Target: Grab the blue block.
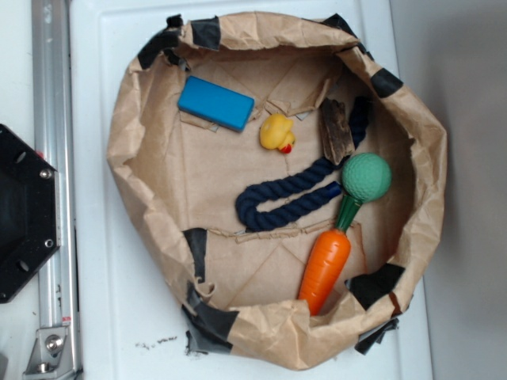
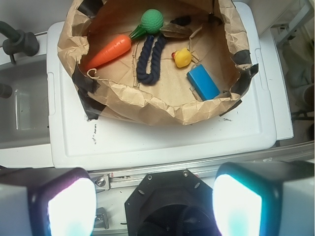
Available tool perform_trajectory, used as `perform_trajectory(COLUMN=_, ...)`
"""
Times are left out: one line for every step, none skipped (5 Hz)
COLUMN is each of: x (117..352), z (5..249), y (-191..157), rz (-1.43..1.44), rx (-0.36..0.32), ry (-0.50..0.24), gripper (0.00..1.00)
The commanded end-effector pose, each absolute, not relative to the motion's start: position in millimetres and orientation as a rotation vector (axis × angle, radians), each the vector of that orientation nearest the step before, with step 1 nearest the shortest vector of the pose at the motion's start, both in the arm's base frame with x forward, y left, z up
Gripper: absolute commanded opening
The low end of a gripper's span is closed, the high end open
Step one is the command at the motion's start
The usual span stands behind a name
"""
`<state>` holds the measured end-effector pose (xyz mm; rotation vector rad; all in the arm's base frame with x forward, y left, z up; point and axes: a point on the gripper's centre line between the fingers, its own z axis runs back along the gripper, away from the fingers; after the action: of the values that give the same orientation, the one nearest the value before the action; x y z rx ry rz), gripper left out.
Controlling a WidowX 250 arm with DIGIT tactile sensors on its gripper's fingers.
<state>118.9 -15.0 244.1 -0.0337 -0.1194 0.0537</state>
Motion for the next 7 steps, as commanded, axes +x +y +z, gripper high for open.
perform_trajectory(x=118.9, z=244.1, y=-15.0, rz=0.054, rx=-0.034, ry=-0.119, gripper=1.0)
perform_trajectory(x=168.9, z=196.7, y=20.2, rz=0.028, rx=0.064, ry=-0.187, gripper=1.0)
perform_trajectory(x=217.6, z=159.9, y=28.6, rz=-0.078, rx=0.079, ry=-0.178, gripper=1.0)
perform_trajectory(x=242.4, z=123.7, y=31.4, rz=-0.159, rx=0.061, ry=-0.137, gripper=1.0)
perform_trajectory(x=240.2, z=95.0, y=15.7, rz=-0.284, rx=0.058, ry=-0.093, gripper=1.0)
perform_trajectory(x=222.9, z=71.1, y=17.8, rz=-0.401, rx=0.134, ry=-0.038, gripper=1.0)
perform_trajectory(x=214.8, z=56.8, y=56.0, rz=-0.459, rx=0.089, ry=-0.019, gripper=1.0)
